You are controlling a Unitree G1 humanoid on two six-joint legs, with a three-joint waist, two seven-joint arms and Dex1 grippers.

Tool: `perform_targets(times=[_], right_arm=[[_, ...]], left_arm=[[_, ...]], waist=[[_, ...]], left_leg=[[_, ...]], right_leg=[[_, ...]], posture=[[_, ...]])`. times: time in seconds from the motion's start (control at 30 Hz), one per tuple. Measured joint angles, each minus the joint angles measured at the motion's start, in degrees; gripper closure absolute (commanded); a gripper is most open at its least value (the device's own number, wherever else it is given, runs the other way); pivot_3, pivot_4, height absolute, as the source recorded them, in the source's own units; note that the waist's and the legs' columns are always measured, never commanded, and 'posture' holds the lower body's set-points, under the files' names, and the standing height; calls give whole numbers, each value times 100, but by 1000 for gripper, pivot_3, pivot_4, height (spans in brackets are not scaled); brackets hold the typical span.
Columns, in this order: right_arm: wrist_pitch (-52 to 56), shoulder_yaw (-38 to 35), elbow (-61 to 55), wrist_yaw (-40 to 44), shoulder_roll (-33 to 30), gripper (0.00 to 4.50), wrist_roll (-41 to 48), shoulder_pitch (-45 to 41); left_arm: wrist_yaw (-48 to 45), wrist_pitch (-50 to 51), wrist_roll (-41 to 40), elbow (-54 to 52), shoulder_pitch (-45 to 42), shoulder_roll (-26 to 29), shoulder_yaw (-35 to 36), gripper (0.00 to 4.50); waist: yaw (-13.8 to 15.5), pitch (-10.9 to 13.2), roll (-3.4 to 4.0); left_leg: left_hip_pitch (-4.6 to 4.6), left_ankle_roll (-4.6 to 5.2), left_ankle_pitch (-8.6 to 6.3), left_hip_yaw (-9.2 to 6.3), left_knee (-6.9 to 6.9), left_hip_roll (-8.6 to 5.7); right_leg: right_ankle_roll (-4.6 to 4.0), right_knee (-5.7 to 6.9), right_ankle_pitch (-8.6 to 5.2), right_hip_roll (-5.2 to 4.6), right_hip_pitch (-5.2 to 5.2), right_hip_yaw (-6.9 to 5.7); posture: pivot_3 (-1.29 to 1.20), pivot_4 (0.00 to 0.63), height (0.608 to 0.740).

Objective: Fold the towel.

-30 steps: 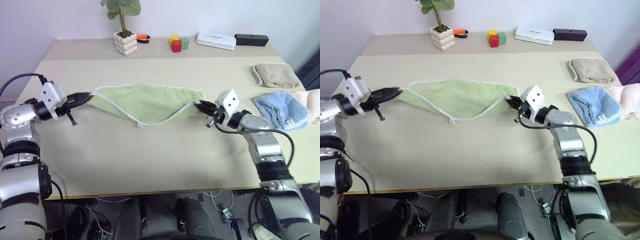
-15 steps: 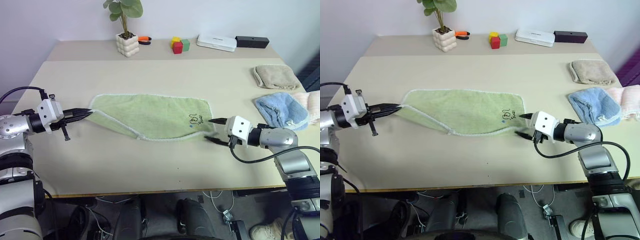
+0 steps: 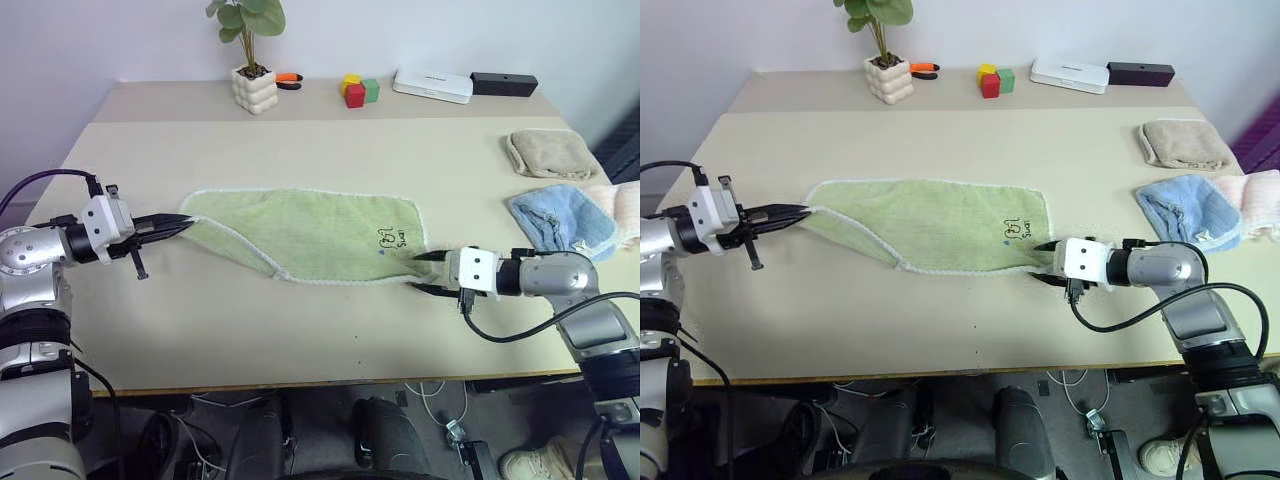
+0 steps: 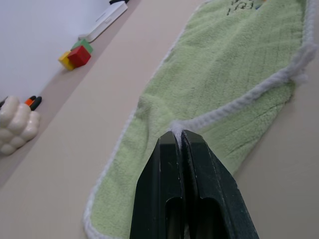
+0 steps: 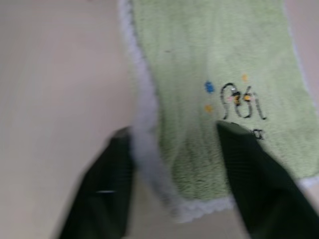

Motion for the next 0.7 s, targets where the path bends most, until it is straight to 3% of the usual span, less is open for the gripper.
perform_targets(times=[0.07, 0.33, 0.7], right_arm=[[-49, 63, -44, 12, 0, 4480, -35, 21], [-46, 30, -82, 369, -352, 4480, 108, 116], [860, -699, -545, 1662, -1132, 4480, 1683, 1064]], left_arm=[[13, 87, -18, -85, 73, 1, -1, 4500], [-331, 676, -255, -751, 703, 246, 3, 4500], [-959, 1638, -1008, -2512, 2502, 797, 68, 4500]], waist=[[-1, 0, 0], [4, 0, 0], [-4, 0, 1]], left_leg=[[0, 0, 0, 0, 0, 0], [2, 0, 0, 0, 0, 1], [14, 1, -3, -2, -4, 5]], right_leg=[[0, 0, 0, 0, 0, 0], [-1, -1, 0, 0, 2, 1], [-5, -3, -2, -4, 10, 1]], posture=[[0, 150, 735], [0, 150, 735], [0, 150, 735]])
